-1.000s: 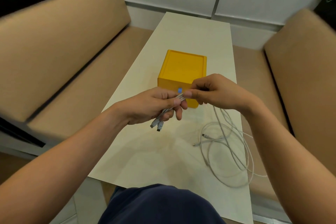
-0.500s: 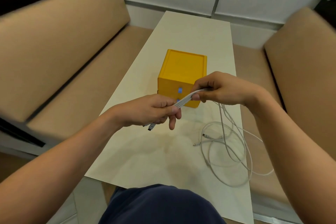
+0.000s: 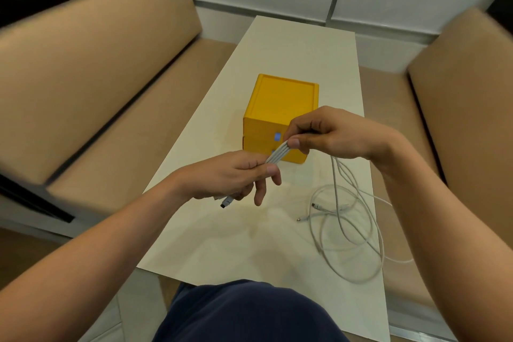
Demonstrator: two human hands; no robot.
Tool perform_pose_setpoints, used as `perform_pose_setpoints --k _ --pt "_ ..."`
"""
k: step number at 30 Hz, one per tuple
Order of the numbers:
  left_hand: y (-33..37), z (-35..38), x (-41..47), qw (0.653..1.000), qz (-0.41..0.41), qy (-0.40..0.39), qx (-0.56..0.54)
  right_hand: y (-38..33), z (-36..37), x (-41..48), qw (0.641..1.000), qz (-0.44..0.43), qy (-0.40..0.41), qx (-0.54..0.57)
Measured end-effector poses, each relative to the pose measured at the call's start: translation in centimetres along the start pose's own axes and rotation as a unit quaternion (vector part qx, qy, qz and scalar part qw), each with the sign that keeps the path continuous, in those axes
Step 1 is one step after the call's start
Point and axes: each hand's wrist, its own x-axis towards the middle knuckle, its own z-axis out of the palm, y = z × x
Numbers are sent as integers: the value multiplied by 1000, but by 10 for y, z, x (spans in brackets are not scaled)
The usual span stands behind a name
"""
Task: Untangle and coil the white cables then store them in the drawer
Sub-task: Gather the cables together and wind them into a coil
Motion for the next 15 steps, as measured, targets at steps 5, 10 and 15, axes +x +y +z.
perform_pose_setpoints --k 5,10,15 --pt "-3 4 2 996 21 -13 -85 -2 -2 0 1000 6 4 -8" --pt "-6 7 7 995 54 13 -83 -7 -2 1 1000 6 -3 -19" --pt "-4 13 6 993 51 26 -108 -7 -5 2 999 5 13 -39"
